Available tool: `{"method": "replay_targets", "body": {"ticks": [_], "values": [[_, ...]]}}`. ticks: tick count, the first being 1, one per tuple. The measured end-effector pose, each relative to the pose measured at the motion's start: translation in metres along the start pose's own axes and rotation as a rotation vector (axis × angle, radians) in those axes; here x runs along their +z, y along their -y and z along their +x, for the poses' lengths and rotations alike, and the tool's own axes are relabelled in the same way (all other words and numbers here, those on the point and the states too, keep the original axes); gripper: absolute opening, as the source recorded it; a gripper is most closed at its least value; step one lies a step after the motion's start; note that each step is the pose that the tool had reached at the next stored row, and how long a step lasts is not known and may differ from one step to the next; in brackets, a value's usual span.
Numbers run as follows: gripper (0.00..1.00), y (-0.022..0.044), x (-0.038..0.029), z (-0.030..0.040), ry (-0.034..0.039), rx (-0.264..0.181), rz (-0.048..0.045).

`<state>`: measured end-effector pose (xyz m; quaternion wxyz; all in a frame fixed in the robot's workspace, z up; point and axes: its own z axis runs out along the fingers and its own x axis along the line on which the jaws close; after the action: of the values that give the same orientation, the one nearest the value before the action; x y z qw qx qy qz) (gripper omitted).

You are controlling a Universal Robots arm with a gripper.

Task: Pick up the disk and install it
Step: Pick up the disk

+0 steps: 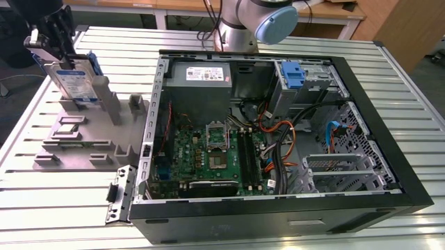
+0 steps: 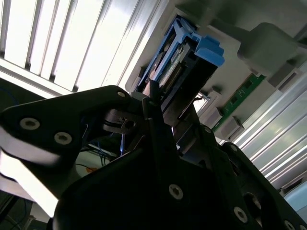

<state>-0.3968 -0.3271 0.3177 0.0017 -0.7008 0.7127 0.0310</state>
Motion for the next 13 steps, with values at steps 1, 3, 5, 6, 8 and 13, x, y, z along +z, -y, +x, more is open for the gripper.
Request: {"method": "replay_targets", "body": {"ticks": [1,3,5,6,8,13], "values": [[0.35,-0.0001,-0.0010,0.0000,0.0000,0.000,-0.0001],[0.35,-0.0001,-0.0016,-0.0001,0.0001,0.000,0.0002],[0.35,-0.0001,-0.0019,-0.0001,0.0000,0.000,0.0000],[0.35,-0.0001,-0.0022,-0.0001,0.0000,0.000,0.0000],[0.35,-0.0001,-0.0022,-0.0001,0.0000,0.000,0.0000],[0.35,-0.0001,-0.0024,-0.0001,0.0000,0.000,0.0000]]}}
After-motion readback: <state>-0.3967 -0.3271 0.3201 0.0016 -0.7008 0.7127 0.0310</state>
